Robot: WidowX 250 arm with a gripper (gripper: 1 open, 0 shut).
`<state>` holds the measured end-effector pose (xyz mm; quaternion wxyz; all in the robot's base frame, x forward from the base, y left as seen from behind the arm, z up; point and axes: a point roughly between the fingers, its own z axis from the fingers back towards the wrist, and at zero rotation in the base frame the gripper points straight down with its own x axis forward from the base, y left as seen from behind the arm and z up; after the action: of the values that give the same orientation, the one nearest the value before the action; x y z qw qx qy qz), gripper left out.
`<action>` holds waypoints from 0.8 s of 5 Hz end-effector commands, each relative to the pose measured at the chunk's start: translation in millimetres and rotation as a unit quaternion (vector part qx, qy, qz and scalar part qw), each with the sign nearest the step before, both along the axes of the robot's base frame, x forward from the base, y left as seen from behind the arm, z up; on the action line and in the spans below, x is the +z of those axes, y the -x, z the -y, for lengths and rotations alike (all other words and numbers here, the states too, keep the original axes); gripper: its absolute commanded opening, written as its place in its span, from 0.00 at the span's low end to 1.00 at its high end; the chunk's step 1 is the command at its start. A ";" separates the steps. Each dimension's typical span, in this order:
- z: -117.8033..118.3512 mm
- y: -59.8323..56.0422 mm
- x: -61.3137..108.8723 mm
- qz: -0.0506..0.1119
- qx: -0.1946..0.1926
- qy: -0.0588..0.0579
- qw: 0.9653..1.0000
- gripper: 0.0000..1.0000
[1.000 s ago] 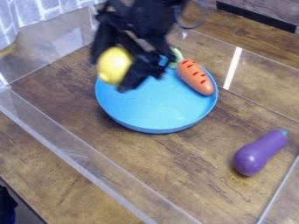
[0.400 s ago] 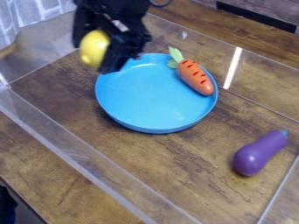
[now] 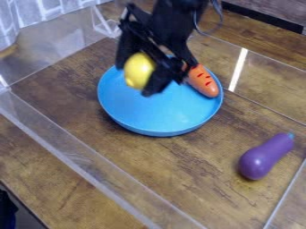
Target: Put the lemon on the blue tray
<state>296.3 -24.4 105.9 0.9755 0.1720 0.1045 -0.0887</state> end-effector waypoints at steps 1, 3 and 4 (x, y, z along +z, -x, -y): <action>0.8 -11.4 -4.2 0.027 0.001 0.002 1.000 0.00; -24.5 -17.7 -23.2 0.024 -0.077 -0.013 0.997 0.00; -36.3 -20.1 -31.9 0.021 -0.113 -0.017 0.993 0.00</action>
<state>310.8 8.5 63.1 0.9560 0.1993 0.0849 -0.1977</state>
